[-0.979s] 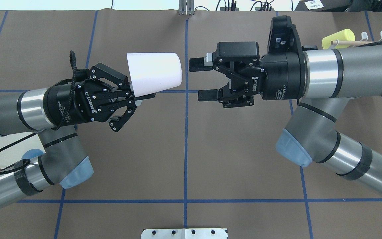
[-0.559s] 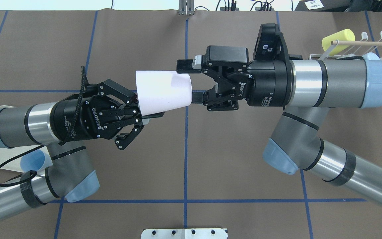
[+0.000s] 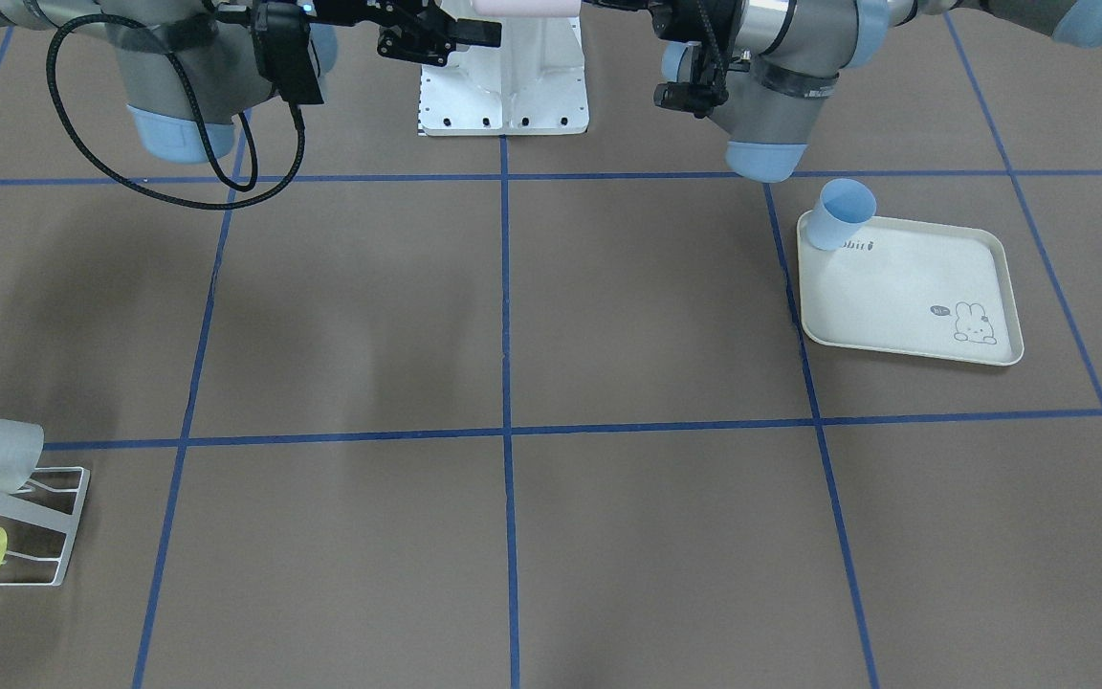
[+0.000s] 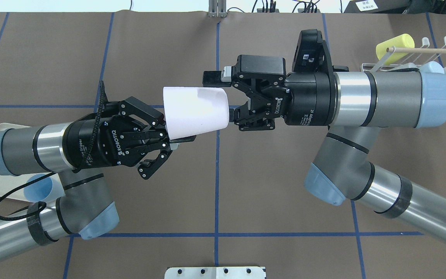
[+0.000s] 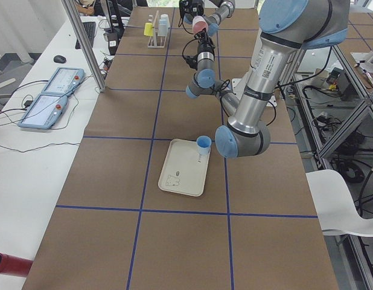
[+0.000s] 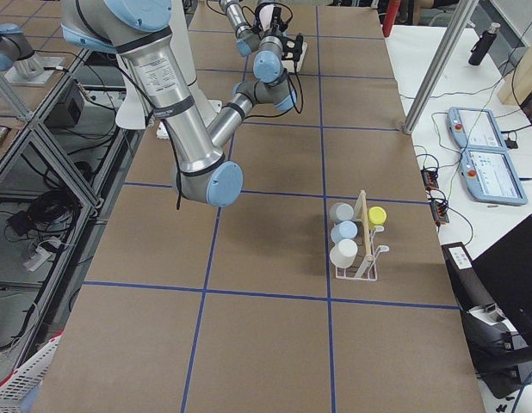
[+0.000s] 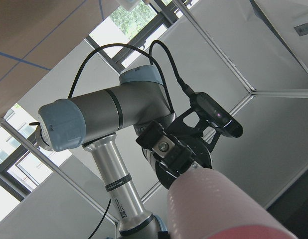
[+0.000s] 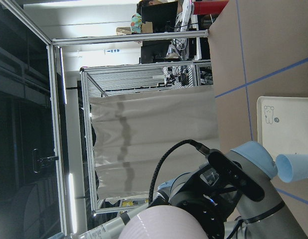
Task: Transfer IKEA cup to right arm and place on rack
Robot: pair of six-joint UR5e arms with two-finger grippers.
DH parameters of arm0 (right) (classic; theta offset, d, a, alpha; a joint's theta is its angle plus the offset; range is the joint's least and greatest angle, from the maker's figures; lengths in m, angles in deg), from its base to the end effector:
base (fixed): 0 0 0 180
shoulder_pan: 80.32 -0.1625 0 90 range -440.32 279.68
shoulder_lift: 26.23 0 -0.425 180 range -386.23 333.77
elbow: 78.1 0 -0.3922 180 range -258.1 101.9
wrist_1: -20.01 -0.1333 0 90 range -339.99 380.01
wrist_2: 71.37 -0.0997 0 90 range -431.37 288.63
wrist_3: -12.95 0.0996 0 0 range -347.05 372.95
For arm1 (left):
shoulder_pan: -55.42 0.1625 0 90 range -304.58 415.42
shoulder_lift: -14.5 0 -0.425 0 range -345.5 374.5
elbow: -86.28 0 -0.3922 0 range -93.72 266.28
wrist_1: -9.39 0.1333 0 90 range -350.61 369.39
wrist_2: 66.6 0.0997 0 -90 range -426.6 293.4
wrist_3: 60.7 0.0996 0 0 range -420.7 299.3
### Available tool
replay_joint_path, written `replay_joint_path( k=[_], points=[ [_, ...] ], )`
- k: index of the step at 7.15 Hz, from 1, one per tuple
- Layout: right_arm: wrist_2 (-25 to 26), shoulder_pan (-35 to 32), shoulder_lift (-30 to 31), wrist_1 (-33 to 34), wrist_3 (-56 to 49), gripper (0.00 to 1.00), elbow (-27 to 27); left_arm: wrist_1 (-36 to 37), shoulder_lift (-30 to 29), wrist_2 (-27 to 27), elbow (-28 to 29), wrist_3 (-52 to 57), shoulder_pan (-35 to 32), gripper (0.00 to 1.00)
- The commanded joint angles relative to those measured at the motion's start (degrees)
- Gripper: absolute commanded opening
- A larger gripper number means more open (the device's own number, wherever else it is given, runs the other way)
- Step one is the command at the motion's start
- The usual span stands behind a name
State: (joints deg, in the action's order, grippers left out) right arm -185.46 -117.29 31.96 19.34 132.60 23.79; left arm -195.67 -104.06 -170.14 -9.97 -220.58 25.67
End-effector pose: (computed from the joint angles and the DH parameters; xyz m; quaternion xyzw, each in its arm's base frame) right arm -0.3460 -0.3764 0.1178 -0.0232 -0.9048 0.0475 0.4226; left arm 0.3687 -0.3374 0.1781 -0.3578 0.8902 -0.1237 0.2535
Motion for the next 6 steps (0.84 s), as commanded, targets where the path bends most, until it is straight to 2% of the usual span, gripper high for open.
replay_joint_path(
  k=[1,3,4,5,6],
  points=[
    [0.0,0.2,-0.3,-0.1,0.1,0.89,0.1,0.0,-0.1,0.0,0.0,0.0,0.0,0.0],
    [0.0,0.5,-0.3,-0.3,0.1,0.85,0.1,0.0,0.0,0.7,0.3,0.0,0.1,0.0],
    [0.0,0.5,-0.3,-0.3,0.1,0.77,0.1,0.0,0.0,0.7,0.3,0.0,0.0,0.0],
    [0.0,0.5,-0.3,-0.3,0.1,0.52,0.1,-0.1,0.1,0.7,0.4,0.4,0.1,0.09],
    [0.0,0.5,-0.3,-0.3,0.2,0.27,0.1,-0.1,0.7,0.8,0.4,0.8,0.0,0.77]
  ],
)
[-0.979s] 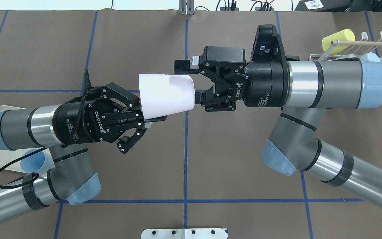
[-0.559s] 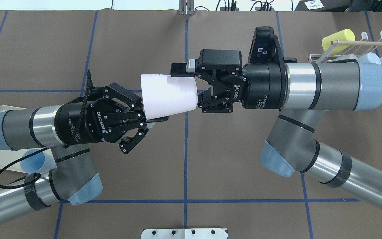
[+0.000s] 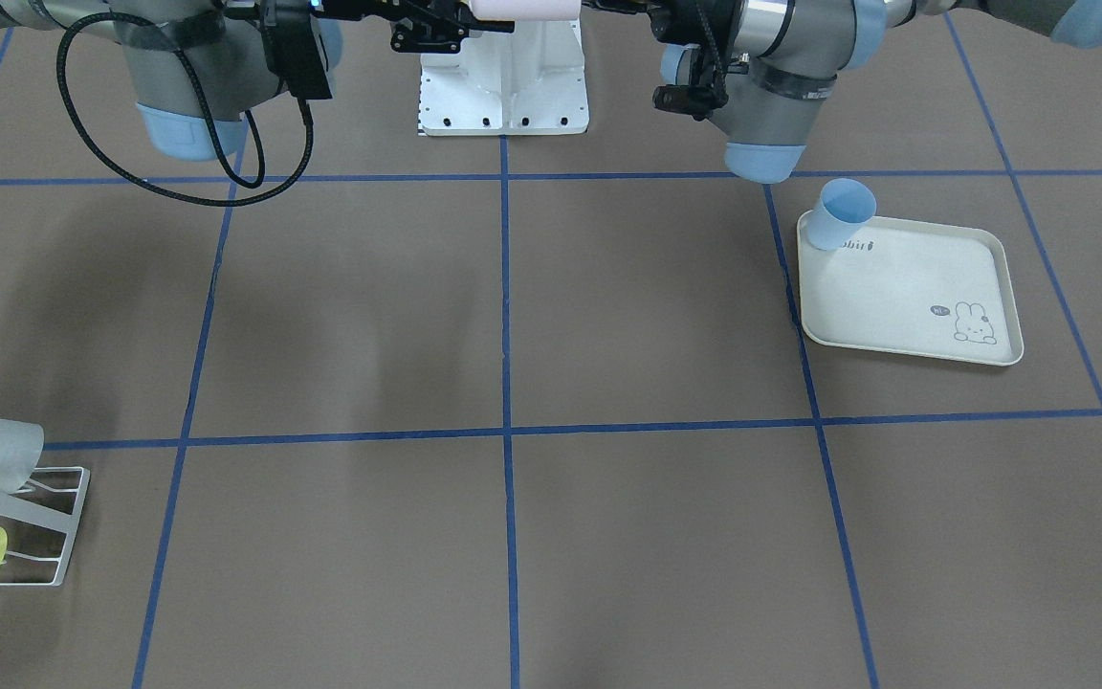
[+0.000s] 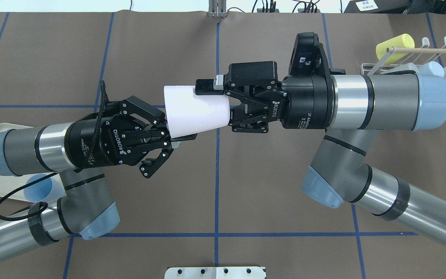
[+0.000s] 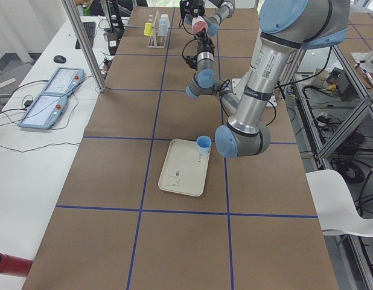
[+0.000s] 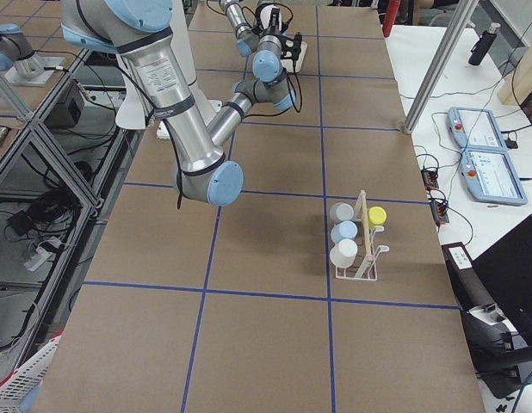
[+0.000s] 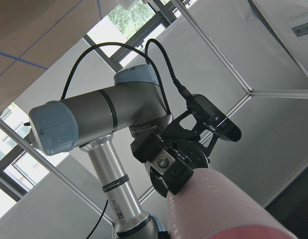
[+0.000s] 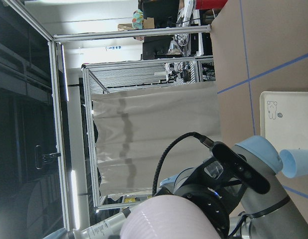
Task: Transfer IKEA cup to right arm and place on rack
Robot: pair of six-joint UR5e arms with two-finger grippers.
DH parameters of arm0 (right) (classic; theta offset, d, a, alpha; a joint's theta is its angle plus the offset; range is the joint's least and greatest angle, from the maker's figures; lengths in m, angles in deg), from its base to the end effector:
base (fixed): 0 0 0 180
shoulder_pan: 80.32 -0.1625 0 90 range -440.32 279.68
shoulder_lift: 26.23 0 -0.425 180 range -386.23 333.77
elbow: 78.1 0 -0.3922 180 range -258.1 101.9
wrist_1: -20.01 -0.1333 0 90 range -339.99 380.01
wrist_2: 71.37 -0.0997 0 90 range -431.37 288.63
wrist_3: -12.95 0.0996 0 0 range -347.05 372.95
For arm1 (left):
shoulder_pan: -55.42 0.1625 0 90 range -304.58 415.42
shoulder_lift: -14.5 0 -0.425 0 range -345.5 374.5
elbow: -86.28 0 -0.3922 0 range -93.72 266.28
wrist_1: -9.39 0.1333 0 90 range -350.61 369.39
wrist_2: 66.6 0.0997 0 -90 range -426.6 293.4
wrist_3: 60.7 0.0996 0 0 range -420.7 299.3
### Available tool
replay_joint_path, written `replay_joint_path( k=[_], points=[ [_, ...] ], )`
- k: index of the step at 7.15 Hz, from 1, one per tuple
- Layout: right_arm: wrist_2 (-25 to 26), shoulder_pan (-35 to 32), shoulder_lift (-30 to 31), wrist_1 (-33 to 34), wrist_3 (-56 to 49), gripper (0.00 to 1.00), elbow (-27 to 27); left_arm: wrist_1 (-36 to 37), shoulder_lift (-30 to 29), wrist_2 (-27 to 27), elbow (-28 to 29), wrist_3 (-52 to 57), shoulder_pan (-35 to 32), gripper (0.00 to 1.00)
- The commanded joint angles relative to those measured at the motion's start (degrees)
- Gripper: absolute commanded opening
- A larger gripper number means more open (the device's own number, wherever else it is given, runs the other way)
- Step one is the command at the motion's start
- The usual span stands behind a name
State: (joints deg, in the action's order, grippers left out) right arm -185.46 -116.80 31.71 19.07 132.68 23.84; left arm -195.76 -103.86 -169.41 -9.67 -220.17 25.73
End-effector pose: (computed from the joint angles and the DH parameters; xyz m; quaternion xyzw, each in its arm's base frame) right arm -0.3483 -0.3727 0.1154 -0.0266 -0.9065 0.0432 0.4192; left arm 0.3700 -0.3390 0.1811 -0.3538 0.8915 -0.1295 0.2516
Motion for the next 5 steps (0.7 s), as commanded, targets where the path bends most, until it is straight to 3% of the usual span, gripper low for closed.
replay_joint_path(
  k=[1,3,4,5],
  points=[
    [0.1,0.0,0.0,0.0,0.1,0.16,0.0,0.1,0.6,0.1,-0.1,0.3,-0.4,1.0],
    [4.0,-0.4,0.7,-2.5,1.8,0.14,0.2,0.8,3.8,-0.2,-0.8,2.2,-4.8,1.0],
    [5.5,-1.9,0.9,-2.4,2.1,0.15,0.2,3.0,7.4,-1.2,-1.8,2.2,-11.0,1.0],
    [6.7,-4.5,2.4,0.2,1.1,0.15,-0.2,8.6,8.4,-10.3,-1.6,4.0,-19.2,1.0]
  ],
)
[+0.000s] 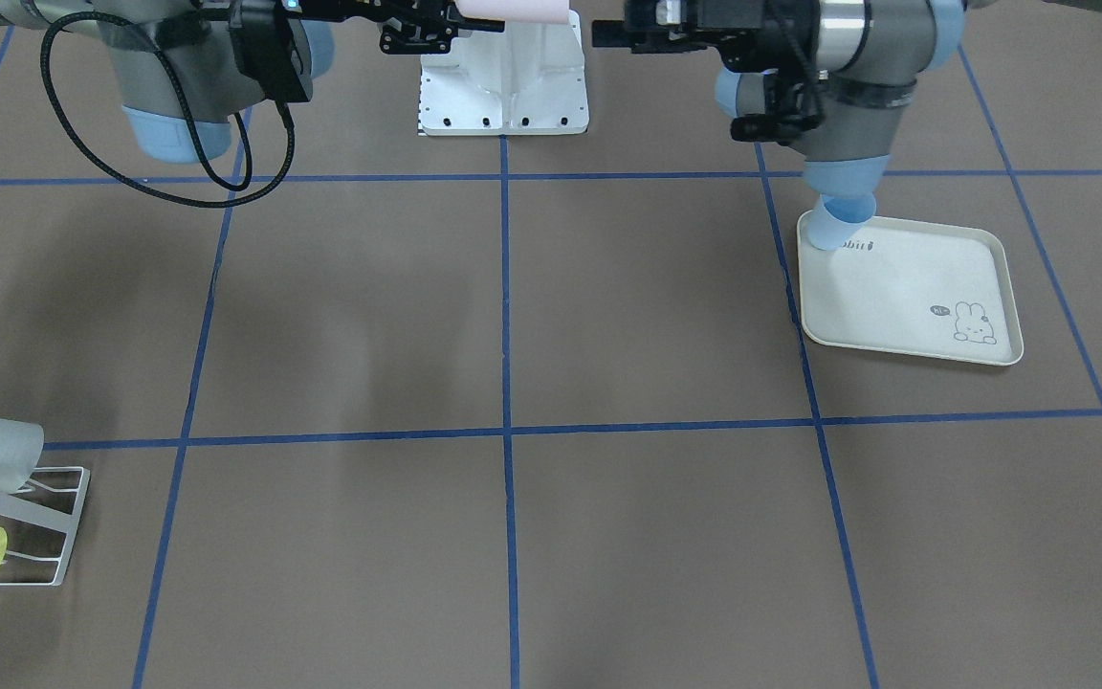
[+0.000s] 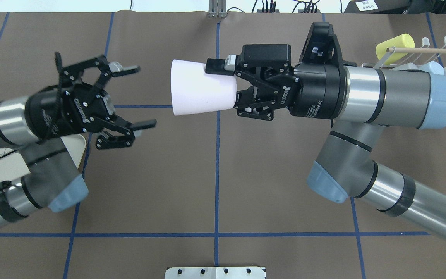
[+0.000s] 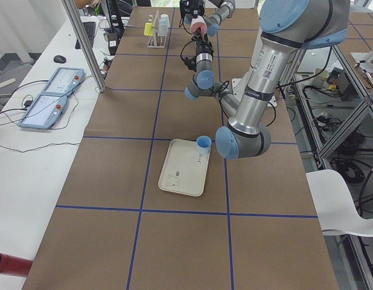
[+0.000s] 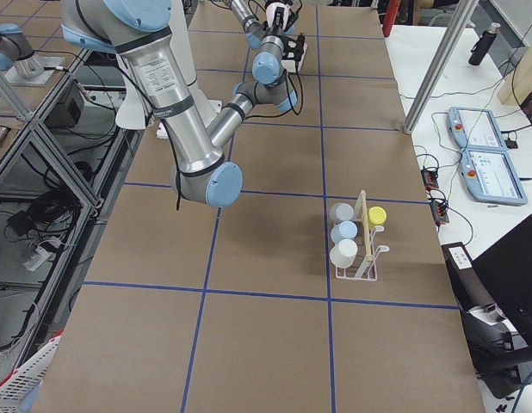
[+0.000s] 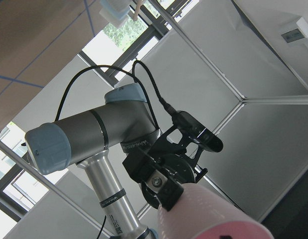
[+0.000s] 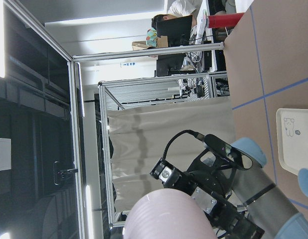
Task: Transfer IKEA cup to right arm and place on rack
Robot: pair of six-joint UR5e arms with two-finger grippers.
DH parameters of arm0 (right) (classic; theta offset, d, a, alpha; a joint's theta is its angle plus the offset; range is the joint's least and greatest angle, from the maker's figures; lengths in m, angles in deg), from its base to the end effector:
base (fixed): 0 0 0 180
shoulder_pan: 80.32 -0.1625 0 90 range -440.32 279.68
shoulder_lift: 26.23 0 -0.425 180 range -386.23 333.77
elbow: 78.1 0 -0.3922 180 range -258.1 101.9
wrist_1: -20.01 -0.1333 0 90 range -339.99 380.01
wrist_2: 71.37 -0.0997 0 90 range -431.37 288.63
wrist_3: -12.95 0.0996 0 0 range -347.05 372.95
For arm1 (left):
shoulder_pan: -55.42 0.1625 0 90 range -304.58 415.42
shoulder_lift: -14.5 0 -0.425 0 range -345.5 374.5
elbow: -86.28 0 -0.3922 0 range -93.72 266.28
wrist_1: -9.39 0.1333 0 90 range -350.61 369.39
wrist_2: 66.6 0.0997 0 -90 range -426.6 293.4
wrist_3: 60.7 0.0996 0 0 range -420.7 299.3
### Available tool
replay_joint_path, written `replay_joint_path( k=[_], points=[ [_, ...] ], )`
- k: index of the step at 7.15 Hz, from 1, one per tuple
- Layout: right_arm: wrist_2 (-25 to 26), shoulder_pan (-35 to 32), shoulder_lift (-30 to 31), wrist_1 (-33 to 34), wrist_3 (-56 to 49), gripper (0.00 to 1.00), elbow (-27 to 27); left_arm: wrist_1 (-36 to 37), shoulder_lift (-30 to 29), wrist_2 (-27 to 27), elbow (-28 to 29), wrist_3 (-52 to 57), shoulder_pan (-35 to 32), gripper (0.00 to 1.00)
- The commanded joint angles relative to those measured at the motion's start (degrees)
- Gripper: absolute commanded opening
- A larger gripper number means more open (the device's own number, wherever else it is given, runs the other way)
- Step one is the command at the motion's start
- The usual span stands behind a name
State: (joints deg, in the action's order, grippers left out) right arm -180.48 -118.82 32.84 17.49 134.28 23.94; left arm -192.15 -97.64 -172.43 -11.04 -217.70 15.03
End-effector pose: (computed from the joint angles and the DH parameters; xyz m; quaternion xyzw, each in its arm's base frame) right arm -0.3289 -0.3902 0.1227 -0.0057 -0.9148 0.0878 0.3942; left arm 0.3002 -0.3948 0.2261 -0.2596 0.8980 -0.1896 0.3004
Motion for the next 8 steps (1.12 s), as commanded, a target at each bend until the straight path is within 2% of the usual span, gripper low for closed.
replay_joint_path(
  k=[1,2,4,7,8],
  points=[
    [1.1,-5.9,1.4,7.8,-4.4,0.15,-0.3,13.2,1.7,-20.8,-0.4,10.3,-15.4,1.0],
    [0.8,-7.5,1.7,13.7,-10.0,0.15,-0.2,18.4,2.4,-26.2,-0.3,20.8,-18.8,1.0],
    [-3.5,-13.8,2.5,30.5,-25.1,0.18,-0.2,30.0,3.9,-30.4,-0.3,37.2,-24.1,1.0],
    [-10.5,-26.4,1.7,62.6,-57.0,0.18,-0.1,47.4,10.4,-31.5,-0.8,66.9,-25.6,1.0],
    [-11.8,-29.8,1.7,70.7,-69.2,0.18,-0.4,52.2,12.7,-31.0,-0.7,76.7,-26.4,1.0]
  ],
)
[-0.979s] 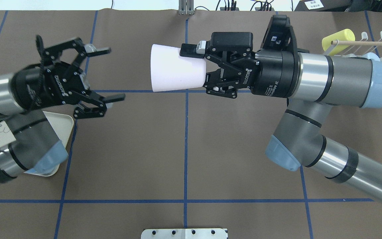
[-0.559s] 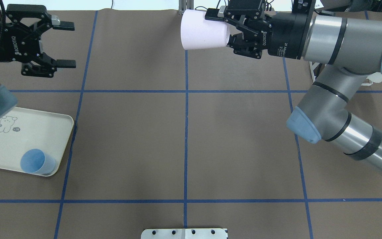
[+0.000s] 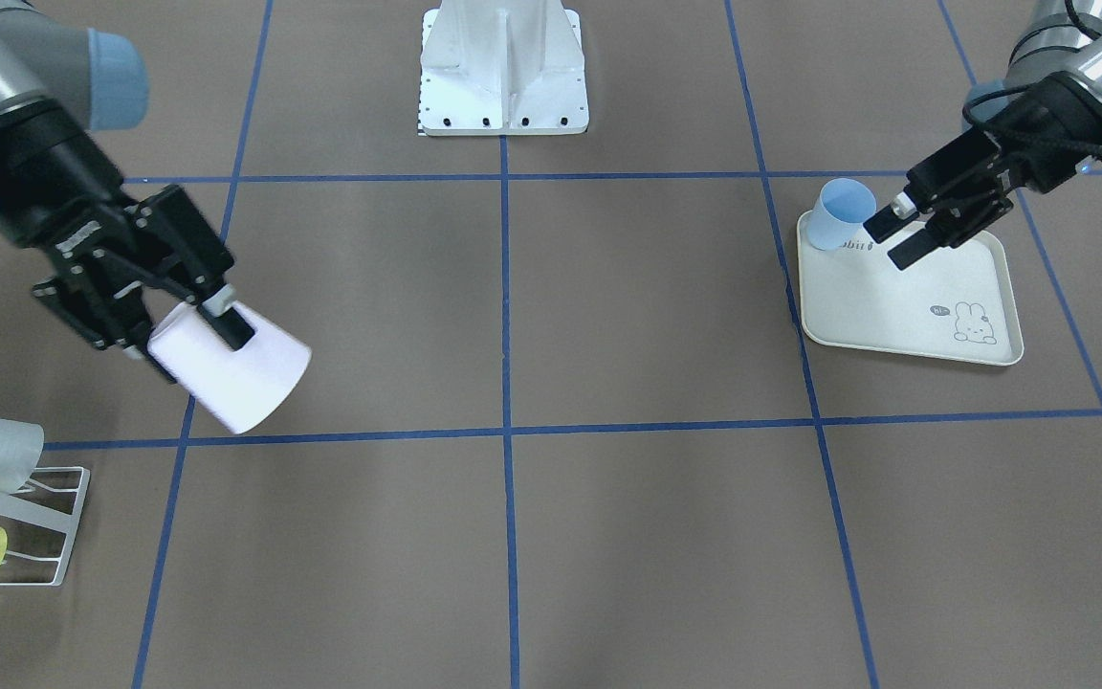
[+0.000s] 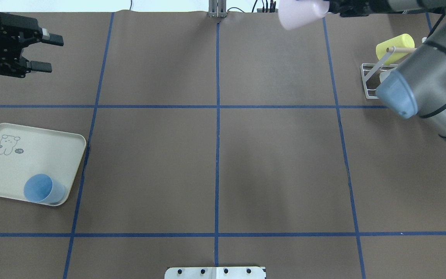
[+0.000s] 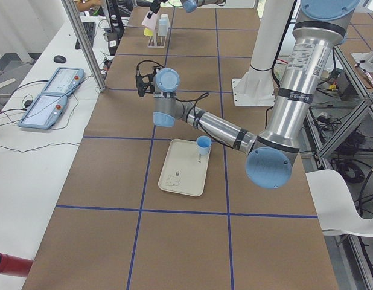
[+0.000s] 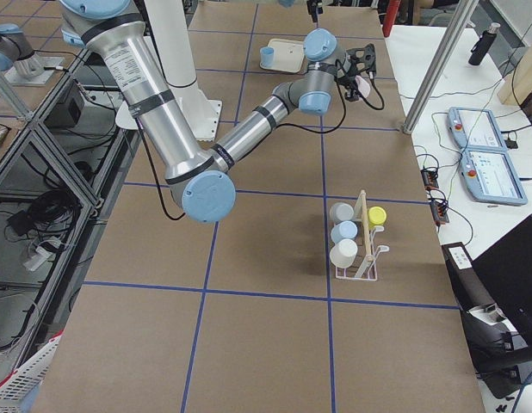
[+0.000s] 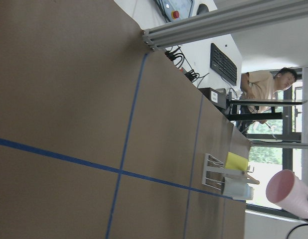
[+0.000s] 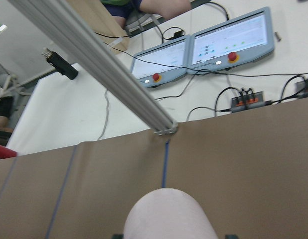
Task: Transfer IKEA cup to right arm and place on rack
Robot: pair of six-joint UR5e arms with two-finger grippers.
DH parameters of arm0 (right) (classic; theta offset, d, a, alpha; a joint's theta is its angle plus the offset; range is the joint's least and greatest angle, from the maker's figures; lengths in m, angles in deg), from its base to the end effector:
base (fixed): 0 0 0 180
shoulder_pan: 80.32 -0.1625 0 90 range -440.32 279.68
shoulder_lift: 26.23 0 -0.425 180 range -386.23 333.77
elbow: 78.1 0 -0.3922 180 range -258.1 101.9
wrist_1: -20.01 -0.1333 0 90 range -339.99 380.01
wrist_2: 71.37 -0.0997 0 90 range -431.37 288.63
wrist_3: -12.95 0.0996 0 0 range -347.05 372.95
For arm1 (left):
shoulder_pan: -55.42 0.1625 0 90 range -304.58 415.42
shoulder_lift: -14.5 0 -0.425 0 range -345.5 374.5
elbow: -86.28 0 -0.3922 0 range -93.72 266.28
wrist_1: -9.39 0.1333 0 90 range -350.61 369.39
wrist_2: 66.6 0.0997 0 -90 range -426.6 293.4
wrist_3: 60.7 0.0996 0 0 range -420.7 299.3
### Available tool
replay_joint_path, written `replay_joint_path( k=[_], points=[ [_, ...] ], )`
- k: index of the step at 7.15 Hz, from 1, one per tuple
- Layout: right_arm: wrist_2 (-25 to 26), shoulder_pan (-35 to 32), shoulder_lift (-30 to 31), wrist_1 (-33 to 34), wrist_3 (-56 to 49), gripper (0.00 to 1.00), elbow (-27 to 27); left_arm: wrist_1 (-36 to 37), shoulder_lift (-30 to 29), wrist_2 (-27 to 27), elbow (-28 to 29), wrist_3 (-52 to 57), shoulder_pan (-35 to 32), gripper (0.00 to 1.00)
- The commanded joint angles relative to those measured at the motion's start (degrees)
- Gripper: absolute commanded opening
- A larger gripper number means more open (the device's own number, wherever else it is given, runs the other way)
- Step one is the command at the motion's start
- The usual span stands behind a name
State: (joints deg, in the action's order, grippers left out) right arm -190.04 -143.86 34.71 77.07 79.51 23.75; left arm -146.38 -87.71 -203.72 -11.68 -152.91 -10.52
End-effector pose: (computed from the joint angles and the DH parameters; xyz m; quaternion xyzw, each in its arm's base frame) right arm -0.1972 -0.5882 0.2057 0.2570 -0.5585 0.1258 0.7786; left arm 0.1621 -0.5110 0.3480 0.0814 0.6850 -0.1501 0.7082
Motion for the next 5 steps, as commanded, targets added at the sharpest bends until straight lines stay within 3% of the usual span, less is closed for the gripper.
replay_joint_path(
  k=[1,3,5],
  points=[
    [-2.2,-7.4,-0.3,18.7,-25.1,0.17,-2.2,12.6,3.2,0.3,-0.2,19.5,-2.4,1.0],
    [-6.5,-13.6,-1.2,20.3,-39.1,0.16,-12.7,18.6,5.4,3.0,-0.6,28.4,-2.9,1.0],
    [-6.6,-16.5,-6.5,20.6,-51.1,0.15,-26.3,24.6,8.9,6.9,-2.3,37.7,-2.6,1.0]
  ],
)
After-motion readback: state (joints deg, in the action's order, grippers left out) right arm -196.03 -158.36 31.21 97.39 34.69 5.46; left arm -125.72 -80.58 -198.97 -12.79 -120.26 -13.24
